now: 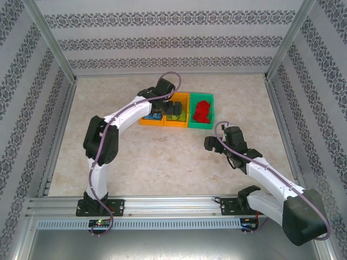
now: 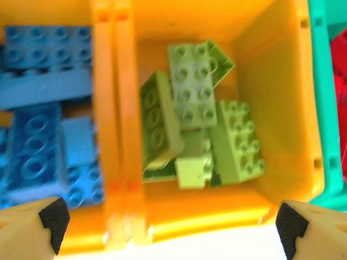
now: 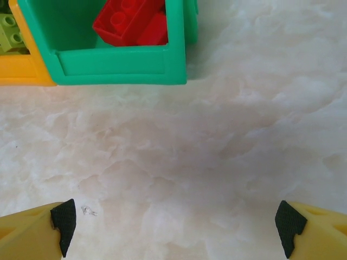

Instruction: Sort the legos into containers by color

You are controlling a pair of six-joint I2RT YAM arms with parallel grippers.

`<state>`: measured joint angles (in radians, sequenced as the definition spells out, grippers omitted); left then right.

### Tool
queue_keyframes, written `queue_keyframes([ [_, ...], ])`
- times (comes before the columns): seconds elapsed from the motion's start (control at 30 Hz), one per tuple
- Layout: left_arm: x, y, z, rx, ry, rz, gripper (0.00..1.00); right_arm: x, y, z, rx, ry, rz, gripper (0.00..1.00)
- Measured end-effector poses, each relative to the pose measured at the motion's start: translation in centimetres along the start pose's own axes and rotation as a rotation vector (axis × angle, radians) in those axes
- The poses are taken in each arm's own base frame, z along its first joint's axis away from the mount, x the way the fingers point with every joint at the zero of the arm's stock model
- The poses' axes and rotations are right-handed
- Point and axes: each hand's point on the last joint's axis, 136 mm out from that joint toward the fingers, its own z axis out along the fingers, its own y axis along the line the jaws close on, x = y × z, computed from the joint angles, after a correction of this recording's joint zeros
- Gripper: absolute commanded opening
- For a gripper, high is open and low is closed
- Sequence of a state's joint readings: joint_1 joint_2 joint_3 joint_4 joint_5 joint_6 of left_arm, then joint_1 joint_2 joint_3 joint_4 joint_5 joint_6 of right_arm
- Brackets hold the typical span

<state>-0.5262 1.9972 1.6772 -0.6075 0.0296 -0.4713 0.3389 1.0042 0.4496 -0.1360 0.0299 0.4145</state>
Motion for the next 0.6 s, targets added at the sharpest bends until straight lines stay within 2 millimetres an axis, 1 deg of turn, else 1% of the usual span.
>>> queue_keyframes([
  [0.03, 0.3, 0.4, -0.8, -0.006, -0.017, -0.001, 1.00, -0.2, -0.2, 0.0, 0.006, -0.009, 0.001, 0.98],
  [0.13, 1.3, 2.4, -4.1, -0.046, -0.090, -0.001, 1.00, -1.6, -1.1, -0.1, 0.033, -0.050, -0.002, 0.98],
  [0.23, 2.2, 5.1, -7.4, -0.108, -0.185, 0.000, 1.00, -4.0, -1.6, -0.5, 0.067, -0.113, -0.031, 0.98],
  [0.3, 3.1, 7.8, -9.4, -0.151, -0.241, -0.016, 1.00, -6.2, -2.0, -0.9, 0.091, -0.176, -0.061, 0.98],
  [0.33, 3.4, 9.0, -10.1, -0.167, -0.260, -0.028, 0.99, -7.1, -2.3, -1.0, 0.104, -0.202, -0.074, 0.98],
  [0.37, 3.9, 10.8, -10.7, -0.195, -0.281, -0.047, 0.99, -8.0, -2.8, -1.2, 0.122, -0.235, -0.081, 0.98],
  [0.43, 4.8, 14.2, -11.6, -0.256, -0.316, -0.083, 1.00, -9.4, -4.3, -1.4, 0.164, -0.282, -0.082, 0.98],
  [0.5, 5.9, 17.5, -12.1, -0.325, -0.344, -0.111, 1.00, -10.4, -5.8, -1.6, 0.202, -0.336, -0.080, 0.98],
  [0.57, 7.3, 20.0, -12.0, -0.382, -0.354, -0.120, 1.00, -10.5, -7.0, -1.5, 0.228, -0.372, -0.086, 0.98],
  [0.6, 8.0, 21.0, -11.8, -0.407, -0.355, -0.119, 1.00, -10.2, -7.4, -1.2, 0.237, -0.380, -0.092, 0.98],
])
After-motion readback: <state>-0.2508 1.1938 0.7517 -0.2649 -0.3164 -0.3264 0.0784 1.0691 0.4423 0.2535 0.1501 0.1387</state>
